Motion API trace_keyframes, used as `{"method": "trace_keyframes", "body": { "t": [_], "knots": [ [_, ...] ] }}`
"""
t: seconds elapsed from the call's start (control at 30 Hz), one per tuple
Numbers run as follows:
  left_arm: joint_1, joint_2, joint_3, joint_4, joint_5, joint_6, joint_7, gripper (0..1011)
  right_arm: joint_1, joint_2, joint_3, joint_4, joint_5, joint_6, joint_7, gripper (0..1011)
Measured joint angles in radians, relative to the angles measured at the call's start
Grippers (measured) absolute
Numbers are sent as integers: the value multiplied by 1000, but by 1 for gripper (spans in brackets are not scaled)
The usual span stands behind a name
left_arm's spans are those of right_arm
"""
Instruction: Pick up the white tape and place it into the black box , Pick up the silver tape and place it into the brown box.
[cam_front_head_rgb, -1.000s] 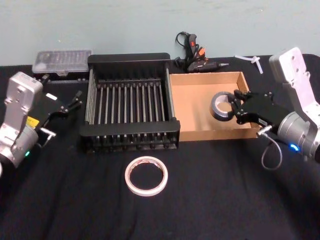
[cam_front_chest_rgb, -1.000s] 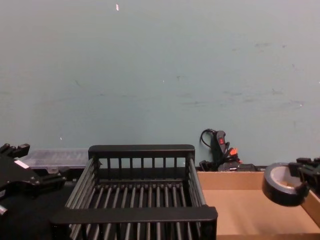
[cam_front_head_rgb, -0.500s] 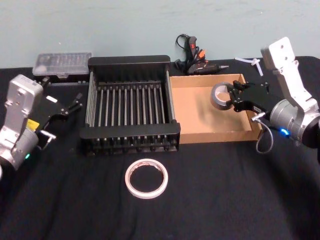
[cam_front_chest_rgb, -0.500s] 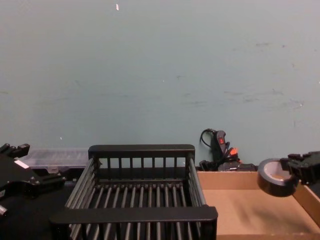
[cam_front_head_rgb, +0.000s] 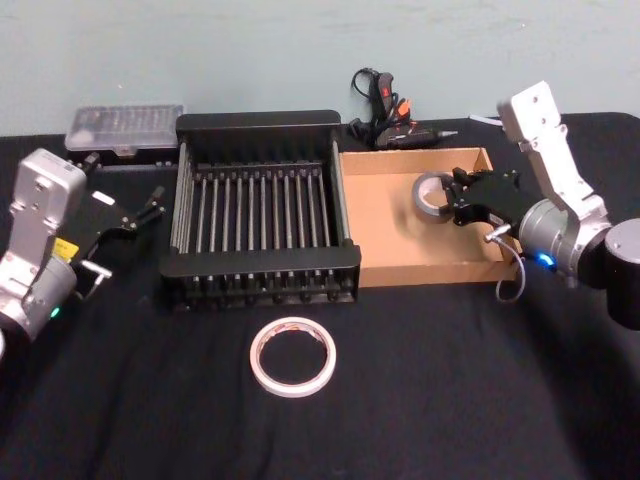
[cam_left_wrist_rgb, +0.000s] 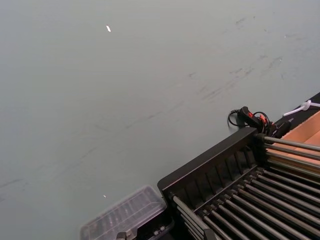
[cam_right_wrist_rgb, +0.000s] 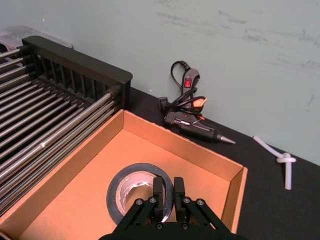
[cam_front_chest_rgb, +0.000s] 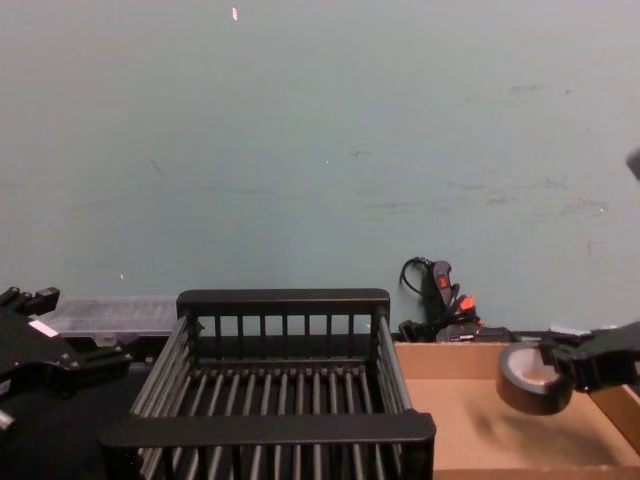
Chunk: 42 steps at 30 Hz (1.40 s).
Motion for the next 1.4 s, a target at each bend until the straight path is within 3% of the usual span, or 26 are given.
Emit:
{"method": "trace_keyframes", "body": {
  "t": [0.3,0.83,0.93,1.4],
  "knots": [
    [0,0,0,0,0,0,0,1002,20,-20,-7,56,-10,-4,5,132],
    [0,0,0,0,0,0,0,1001,25,-26,-12,67,-23,-4,3,137],
    [0,0,0,0,0,0,0,1001,25,-26,-11,67,-22,-3,3,183],
    [0,0,0,0,0,0,0,1001,24,-26,-10,67,-19,-2,3,651]
  ]
}}
